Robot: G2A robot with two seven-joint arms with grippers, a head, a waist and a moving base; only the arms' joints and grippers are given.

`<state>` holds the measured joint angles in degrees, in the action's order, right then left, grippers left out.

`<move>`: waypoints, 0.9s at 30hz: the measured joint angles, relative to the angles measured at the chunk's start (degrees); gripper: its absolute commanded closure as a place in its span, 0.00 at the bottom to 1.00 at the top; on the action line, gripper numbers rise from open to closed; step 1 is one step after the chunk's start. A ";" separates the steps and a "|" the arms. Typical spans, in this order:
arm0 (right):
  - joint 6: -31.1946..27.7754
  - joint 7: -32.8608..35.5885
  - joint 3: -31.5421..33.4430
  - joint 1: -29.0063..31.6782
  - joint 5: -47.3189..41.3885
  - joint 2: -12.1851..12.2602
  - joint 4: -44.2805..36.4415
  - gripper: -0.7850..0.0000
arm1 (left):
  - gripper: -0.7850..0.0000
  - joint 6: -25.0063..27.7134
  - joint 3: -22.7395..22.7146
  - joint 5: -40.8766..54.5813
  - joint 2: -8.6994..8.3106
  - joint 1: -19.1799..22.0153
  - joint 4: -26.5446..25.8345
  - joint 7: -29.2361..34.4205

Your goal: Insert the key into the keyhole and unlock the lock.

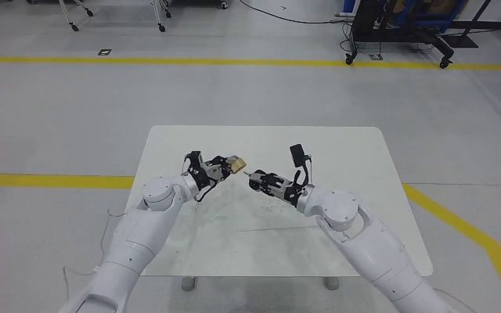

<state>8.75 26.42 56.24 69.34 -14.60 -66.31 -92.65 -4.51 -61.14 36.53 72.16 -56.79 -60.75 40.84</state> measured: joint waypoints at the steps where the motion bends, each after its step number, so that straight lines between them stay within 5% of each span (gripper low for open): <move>1: -0.11 -0.29 -0.25 -0.21 -0.34 -0.16 0.41 1.00 | 1.00 0.02 -0.06 -0.09 0.01 -0.02 -0.05 -0.12; 27: 0.50 -5.98 -2.37 -1.77 0.37 -2.51 4.63 1.00 | 1.00 0.16 0.30 -2.88 0.55 -0.97 -1.15 -1.52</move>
<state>9.24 20.44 53.86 67.57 -14.23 -68.82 -88.02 -4.35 -60.84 33.66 72.71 -57.76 -61.90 39.32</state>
